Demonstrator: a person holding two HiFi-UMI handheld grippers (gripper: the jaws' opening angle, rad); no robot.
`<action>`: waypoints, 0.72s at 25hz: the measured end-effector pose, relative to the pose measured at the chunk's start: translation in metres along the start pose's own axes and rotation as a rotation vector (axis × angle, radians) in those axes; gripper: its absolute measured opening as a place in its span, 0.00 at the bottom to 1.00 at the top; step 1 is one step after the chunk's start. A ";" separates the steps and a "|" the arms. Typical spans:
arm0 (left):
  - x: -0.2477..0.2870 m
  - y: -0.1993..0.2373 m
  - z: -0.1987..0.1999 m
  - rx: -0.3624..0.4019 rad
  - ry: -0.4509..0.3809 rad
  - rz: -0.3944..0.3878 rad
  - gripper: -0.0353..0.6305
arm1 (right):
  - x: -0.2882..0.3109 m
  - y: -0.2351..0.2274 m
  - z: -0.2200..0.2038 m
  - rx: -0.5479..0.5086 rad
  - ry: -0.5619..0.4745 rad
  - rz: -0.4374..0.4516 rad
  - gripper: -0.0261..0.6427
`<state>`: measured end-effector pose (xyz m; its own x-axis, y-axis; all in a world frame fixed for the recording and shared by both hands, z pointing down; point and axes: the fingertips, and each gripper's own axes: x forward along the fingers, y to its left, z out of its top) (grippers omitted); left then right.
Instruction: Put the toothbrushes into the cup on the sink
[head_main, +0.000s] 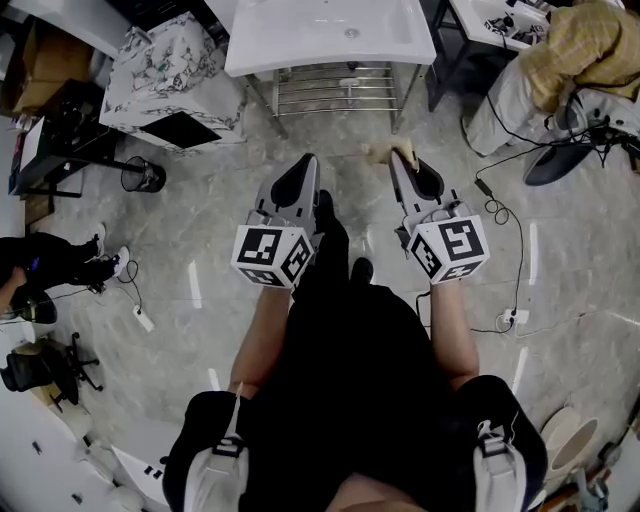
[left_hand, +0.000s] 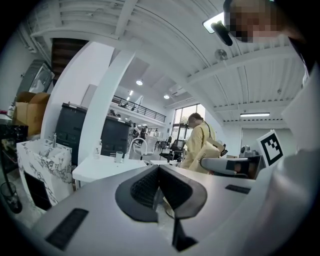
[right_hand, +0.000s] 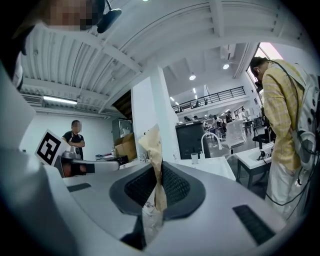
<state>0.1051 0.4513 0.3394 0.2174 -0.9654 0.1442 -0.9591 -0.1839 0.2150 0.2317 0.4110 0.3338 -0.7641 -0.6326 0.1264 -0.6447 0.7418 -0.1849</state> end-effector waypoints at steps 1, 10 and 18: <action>0.006 0.006 0.000 -0.004 0.000 -0.004 0.07 | 0.007 -0.002 -0.001 0.002 0.004 -0.003 0.11; 0.097 0.069 0.040 -0.033 -0.052 -0.077 0.07 | 0.115 -0.032 0.041 -0.054 0.008 -0.031 0.11; 0.155 0.150 0.066 -0.037 -0.029 -0.091 0.07 | 0.218 -0.046 0.067 -0.046 0.001 -0.041 0.11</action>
<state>-0.0173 0.2618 0.3298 0.2971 -0.9502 0.0943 -0.9282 -0.2643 0.2618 0.0965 0.2237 0.3044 -0.7372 -0.6624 0.1334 -0.6757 0.7247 -0.1350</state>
